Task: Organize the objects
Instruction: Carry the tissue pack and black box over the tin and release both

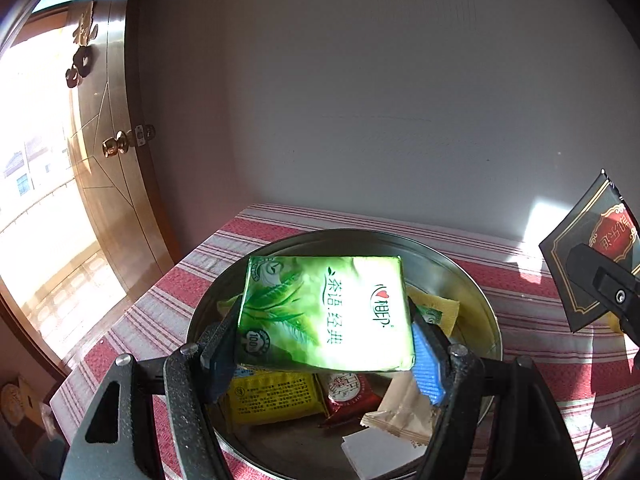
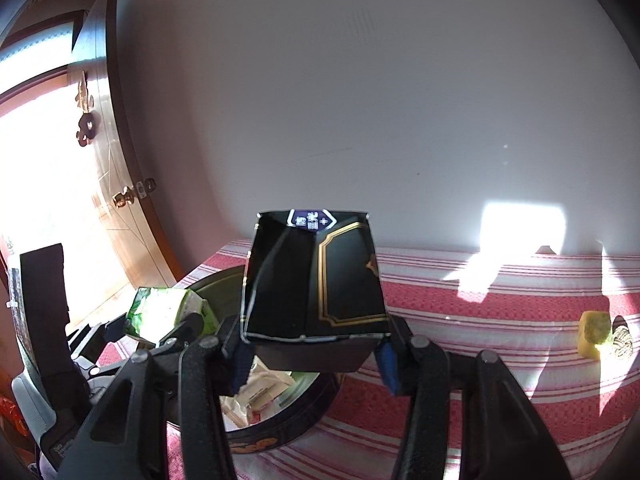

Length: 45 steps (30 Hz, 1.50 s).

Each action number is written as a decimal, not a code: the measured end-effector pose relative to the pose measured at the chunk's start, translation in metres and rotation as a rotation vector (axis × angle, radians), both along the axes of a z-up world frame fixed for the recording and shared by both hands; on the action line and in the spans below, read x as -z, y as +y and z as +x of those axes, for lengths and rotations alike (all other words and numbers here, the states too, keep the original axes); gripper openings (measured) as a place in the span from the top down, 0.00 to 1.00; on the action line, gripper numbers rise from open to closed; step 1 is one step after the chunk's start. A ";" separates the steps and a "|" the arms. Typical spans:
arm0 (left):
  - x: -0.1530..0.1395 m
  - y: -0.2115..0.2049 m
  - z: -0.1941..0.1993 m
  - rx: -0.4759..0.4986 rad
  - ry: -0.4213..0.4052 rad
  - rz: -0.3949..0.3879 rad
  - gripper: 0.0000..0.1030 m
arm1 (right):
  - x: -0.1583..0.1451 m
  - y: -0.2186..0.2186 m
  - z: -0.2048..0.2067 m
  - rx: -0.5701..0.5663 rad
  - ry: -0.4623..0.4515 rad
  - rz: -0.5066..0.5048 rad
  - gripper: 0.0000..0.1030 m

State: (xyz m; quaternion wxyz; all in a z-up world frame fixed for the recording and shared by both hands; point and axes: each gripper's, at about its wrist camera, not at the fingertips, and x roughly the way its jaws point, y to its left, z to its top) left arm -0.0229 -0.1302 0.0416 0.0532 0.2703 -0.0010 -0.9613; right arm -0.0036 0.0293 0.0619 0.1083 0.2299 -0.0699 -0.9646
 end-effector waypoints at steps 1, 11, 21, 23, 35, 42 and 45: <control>0.001 -0.005 -0.002 -0.009 -0.002 0.003 0.28 | 0.000 -0.005 -0.003 -0.003 -0.001 0.006 0.51; 0.014 -0.042 -0.029 -0.074 -0.064 0.046 0.28 | 0.013 -0.050 -0.038 -0.020 -0.036 0.057 0.51; 0.022 -0.052 -0.040 -0.105 -0.094 0.031 0.28 | 0.031 -0.058 -0.060 -0.035 -0.089 0.091 0.51; 0.023 -0.052 -0.044 -0.106 -0.099 0.024 0.28 | 0.034 -0.057 -0.064 -0.035 -0.101 0.090 0.51; 0.037 -0.061 -0.067 -0.120 -0.161 0.021 0.28 | 0.044 -0.063 -0.086 -0.036 -0.154 0.115 0.51; 0.042 -0.056 -0.073 -0.115 -0.185 0.009 0.28 | 0.050 -0.066 -0.093 -0.039 -0.174 0.113 0.51; 0.042 -0.058 -0.074 -0.110 -0.188 0.034 0.28 | 0.052 -0.064 -0.094 -0.049 -0.184 0.101 0.50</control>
